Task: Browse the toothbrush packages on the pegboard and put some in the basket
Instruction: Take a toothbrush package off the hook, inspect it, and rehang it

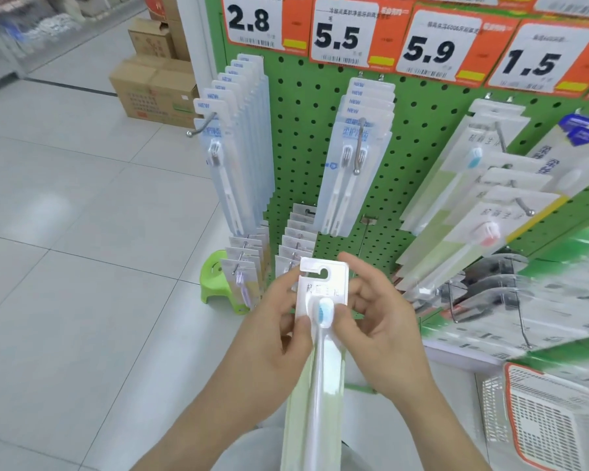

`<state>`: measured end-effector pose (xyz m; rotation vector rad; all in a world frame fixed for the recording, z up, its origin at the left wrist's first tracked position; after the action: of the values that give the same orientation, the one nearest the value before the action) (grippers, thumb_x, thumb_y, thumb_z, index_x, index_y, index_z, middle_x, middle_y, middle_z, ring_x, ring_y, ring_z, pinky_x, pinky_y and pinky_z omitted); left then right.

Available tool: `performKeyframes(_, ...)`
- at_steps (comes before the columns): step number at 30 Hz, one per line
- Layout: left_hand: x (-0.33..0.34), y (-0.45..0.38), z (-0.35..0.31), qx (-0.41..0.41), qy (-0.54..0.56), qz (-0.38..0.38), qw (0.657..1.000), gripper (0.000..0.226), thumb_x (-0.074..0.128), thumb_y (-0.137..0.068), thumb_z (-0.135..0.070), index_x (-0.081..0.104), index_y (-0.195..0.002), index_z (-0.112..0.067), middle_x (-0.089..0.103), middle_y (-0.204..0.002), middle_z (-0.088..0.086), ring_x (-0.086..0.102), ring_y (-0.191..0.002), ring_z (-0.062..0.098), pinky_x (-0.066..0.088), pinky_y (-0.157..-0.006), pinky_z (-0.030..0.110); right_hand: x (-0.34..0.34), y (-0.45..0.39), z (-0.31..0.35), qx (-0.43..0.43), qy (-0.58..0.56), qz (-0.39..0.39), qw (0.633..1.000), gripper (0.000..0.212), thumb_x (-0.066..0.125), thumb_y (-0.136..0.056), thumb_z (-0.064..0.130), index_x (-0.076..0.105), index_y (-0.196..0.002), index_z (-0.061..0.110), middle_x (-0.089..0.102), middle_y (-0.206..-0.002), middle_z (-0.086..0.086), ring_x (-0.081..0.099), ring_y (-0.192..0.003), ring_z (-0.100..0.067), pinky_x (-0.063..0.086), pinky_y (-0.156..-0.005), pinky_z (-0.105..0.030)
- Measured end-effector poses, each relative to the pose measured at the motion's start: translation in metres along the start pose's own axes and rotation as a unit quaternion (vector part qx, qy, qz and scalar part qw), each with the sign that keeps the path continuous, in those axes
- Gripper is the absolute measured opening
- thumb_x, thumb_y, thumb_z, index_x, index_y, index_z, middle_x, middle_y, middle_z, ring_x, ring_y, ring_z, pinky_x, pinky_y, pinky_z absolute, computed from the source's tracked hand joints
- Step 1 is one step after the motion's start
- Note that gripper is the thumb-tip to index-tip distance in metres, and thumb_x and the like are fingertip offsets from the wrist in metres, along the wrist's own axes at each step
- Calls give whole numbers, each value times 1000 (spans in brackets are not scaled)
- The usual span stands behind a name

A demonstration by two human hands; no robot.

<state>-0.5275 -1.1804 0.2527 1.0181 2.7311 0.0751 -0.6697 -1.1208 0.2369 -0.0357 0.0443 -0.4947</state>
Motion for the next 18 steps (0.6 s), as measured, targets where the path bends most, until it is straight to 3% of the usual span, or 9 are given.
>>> performKeyframes(5,-1,-2,0,-18,19,-6,1000,66,58,-88,1,45,-132,-47,73,-109,-11,72,-93,23,57,-87,54,2,1,0,11,3,10,1000,63,61,-80,7,54,-135,36,72,-98,-3,69,-91,-21,57,-70,-47)
performKeyframes(10,0,-3,0,-22,20,-5,1000,68,57,-77,-11,45,-134,-47,72,-109,-8,72,-94,20,58,-86,50,1,4,0,27,-14,24,999,71,62,-77,5,50,-138,38,74,-100,-3,68,-95,-27,52,-68,-63)
performKeyframes(14,-1,-4,0,-24,15,6,1000,71,58,-77,-8,44,-136,-45,73,-109,-7,72,-94,20,58,-87,49,2,8,-1,49,-34,40,997,79,65,-77,-1,45,-143,37,74,-103,-4,70,-98,-23,54,-69,-53)
performKeyframes(18,0,-3,-3,-24,13,26,999,80,58,-82,13,43,-135,-45,74,-106,-9,73,-93,17,58,-84,39,4,10,-4,66,-41,47,996,88,68,-76,-3,40,-146,41,72,-112,-3,71,-102,-25,52,-70,-48)
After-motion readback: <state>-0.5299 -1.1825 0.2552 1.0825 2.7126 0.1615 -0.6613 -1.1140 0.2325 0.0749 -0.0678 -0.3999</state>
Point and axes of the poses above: each hand's wrist, its own y-axis away from the middle knuckle, its own x-axis out of the palm, z = x × y, the point moved 4 cm from there along -y, towards the middle knuckle
